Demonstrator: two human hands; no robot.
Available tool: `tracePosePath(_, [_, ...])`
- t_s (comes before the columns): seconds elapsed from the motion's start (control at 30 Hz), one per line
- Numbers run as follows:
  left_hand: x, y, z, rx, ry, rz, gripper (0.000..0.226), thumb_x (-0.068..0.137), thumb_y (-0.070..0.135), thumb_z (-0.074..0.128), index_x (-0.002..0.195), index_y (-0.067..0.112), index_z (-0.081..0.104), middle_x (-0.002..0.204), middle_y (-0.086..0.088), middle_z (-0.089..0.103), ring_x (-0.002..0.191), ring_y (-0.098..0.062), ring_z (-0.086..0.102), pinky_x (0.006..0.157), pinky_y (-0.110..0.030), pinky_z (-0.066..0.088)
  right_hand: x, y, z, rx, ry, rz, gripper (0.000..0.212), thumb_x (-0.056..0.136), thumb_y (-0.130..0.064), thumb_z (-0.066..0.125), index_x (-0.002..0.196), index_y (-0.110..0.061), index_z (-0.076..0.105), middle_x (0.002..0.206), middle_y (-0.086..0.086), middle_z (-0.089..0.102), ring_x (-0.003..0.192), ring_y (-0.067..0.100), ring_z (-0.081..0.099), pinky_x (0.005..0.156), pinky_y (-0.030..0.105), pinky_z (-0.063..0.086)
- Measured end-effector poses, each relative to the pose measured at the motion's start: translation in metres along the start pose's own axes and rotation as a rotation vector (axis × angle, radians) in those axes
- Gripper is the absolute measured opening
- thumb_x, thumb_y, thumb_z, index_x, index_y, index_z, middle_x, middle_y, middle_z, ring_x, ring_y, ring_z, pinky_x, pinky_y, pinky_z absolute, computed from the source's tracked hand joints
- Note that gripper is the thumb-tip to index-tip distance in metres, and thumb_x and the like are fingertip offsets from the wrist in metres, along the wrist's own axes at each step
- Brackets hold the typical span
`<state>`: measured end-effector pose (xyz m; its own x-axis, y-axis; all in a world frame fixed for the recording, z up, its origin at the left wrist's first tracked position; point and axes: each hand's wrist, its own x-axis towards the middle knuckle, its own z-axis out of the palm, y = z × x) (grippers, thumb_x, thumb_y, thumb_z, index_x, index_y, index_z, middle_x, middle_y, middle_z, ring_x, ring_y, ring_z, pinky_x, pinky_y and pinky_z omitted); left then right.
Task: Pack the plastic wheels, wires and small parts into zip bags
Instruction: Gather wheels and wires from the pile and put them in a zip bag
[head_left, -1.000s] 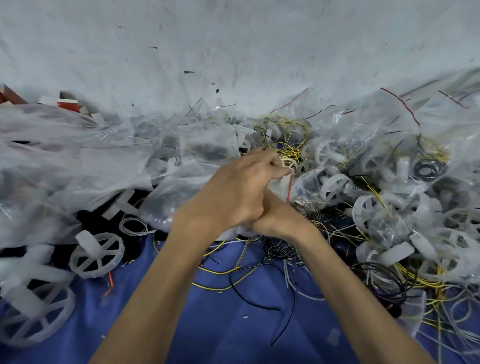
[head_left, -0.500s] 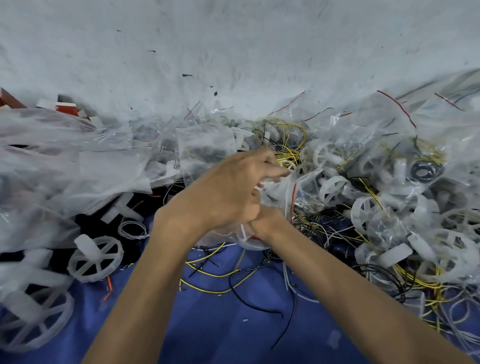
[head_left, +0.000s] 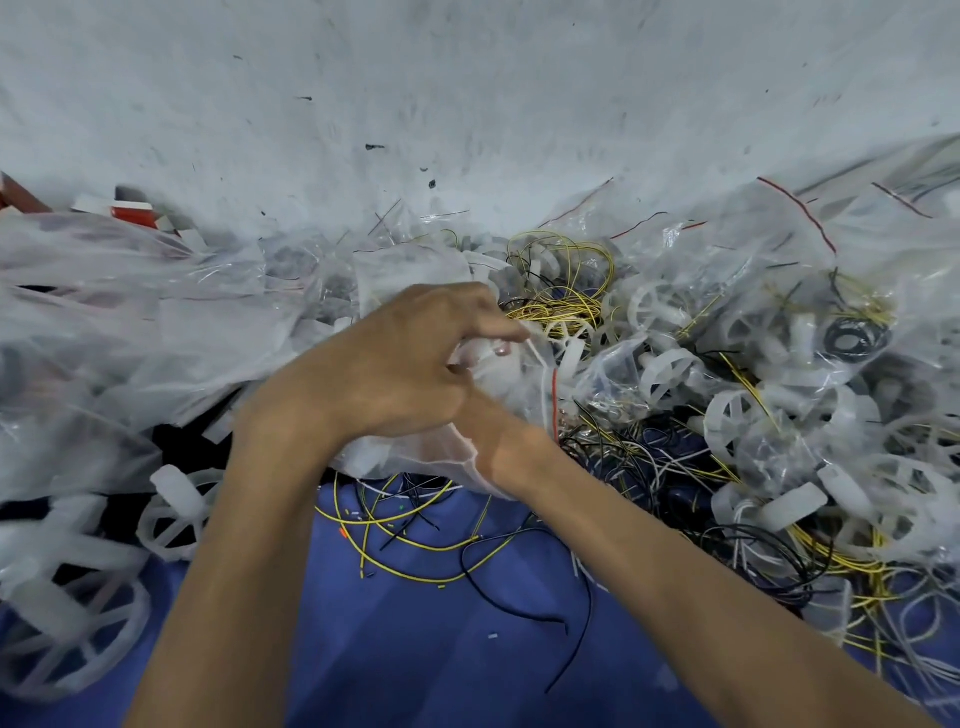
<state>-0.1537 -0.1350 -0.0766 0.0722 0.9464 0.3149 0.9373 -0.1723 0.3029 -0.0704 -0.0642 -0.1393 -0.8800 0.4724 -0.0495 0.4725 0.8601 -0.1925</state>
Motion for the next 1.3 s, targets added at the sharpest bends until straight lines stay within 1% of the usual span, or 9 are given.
tracePosePath(0.17, [0.003,-0.021,0.006,0.089,-0.132,-0.12,0.057,0.078,-0.007,0.048,0.127,0.022,0.057,0.128,0.003,0.053,0.125,-0.014,0.042,0.093,-0.01,0.024,-0.001,0.006,-0.012,-0.015,-0.253,-0.154,0.038,0.101,-0.014,0.028,0.137,-0.01,0.042,0.144,0.009,0.041,0.128,0.022,0.039,0.09,0.02,0.024])
tracePosePath(0.27, [0.002,-0.033,0.007,0.101,-0.153,-0.155,0.046,0.08,-0.003,0.049,0.116,0.021,0.064,0.116,0.001,0.057,0.116,-0.017,0.049,0.09,-0.016,0.029,0.003,0.03,-0.037,0.299,-0.292,-0.19,0.031,0.097,-0.006,0.042,0.125,-0.011,0.056,0.133,0.01,0.054,0.114,0.02,0.054,0.084,0.016,0.041])
tracePosePath(0.37, [0.001,-0.041,0.01,0.093,-0.127,-0.19,0.04,0.083,0.004,0.05,0.116,0.021,0.064,0.113,-0.001,0.057,0.113,-0.019,0.049,0.093,-0.02,0.031,0.005,0.07,-0.057,0.801,0.186,-0.058,0.01,0.092,-0.014,0.056,0.096,-0.015,0.066,0.094,0.002,0.073,0.075,0.009,0.069,0.056,0.012,0.049])
tracePosePath(0.47, [0.002,-0.047,0.013,0.119,-0.112,-0.205,0.046,0.082,0.011,0.055,0.127,0.022,0.057,0.119,0.002,0.053,0.119,-0.017,0.045,0.093,-0.017,0.026,0.027,0.118,-0.04,0.771,0.594,0.33,0.015,0.09,-0.021,0.056,0.101,-0.012,0.061,0.102,0.007,0.068,0.09,0.019,0.065,0.075,0.027,0.054])
tracePosePath(0.6, [0.004,-0.048,0.017,0.145,-0.074,-0.194,0.047,0.084,0.021,0.059,0.13,0.025,0.051,0.12,0.005,0.05,0.122,-0.012,0.041,0.081,-0.009,0.019,0.056,0.147,0.009,0.43,0.345,0.607,0.045,0.091,-0.029,0.055,0.118,0.007,0.052,0.127,0.021,0.051,0.122,0.036,0.045,0.107,0.052,0.032])
tracePosePath(0.73, [0.005,-0.045,0.018,0.117,-0.128,-0.157,0.046,0.085,0.014,0.058,0.128,0.032,0.052,0.114,0.004,0.047,0.11,-0.009,0.041,0.077,-0.009,0.018,0.065,0.158,0.03,0.587,0.492,0.668,0.037,0.084,-0.031,0.067,0.103,0.0,0.06,0.1,0.013,0.063,0.103,0.03,0.057,0.091,0.039,0.046])
tracePosePath(0.9, [0.002,-0.041,0.014,0.036,-0.225,-0.151,0.051,0.081,0.003,0.05,0.112,0.042,0.061,0.115,0.011,0.053,0.108,-0.008,0.046,0.083,-0.016,0.029,0.053,0.159,0.039,0.583,0.534,0.531,0.022,0.088,-0.027,0.062,0.093,-0.006,0.061,0.092,0.008,0.065,0.09,0.024,0.057,0.069,0.029,0.044])
tracePosePath(1.03, [0.003,-0.035,0.015,-0.036,-0.271,-0.146,0.051,0.081,-0.002,0.042,0.103,0.036,0.067,0.098,0.015,0.055,0.107,-0.008,0.052,0.081,-0.019,0.035,0.043,0.149,0.02,0.756,0.774,0.361,0.028,0.093,-0.023,0.055,0.11,-0.001,0.055,0.11,0.02,0.061,0.102,0.032,0.059,0.088,0.05,0.049])
tracePosePath(1.3, [0.008,-0.035,0.018,0.031,-0.15,-0.145,0.047,0.082,-0.001,0.042,0.12,0.021,0.061,0.12,0.006,0.059,0.111,-0.007,0.05,0.078,-0.007,0.027,0.019,0.141,-0.011,0.989,0.835,0.331,0.032,0.094,-0.026,0.051,0.122,-0.011,0.052,0.132,0.01,0.051,0.115,0.022,0.053,0.102,0.049,0.041])
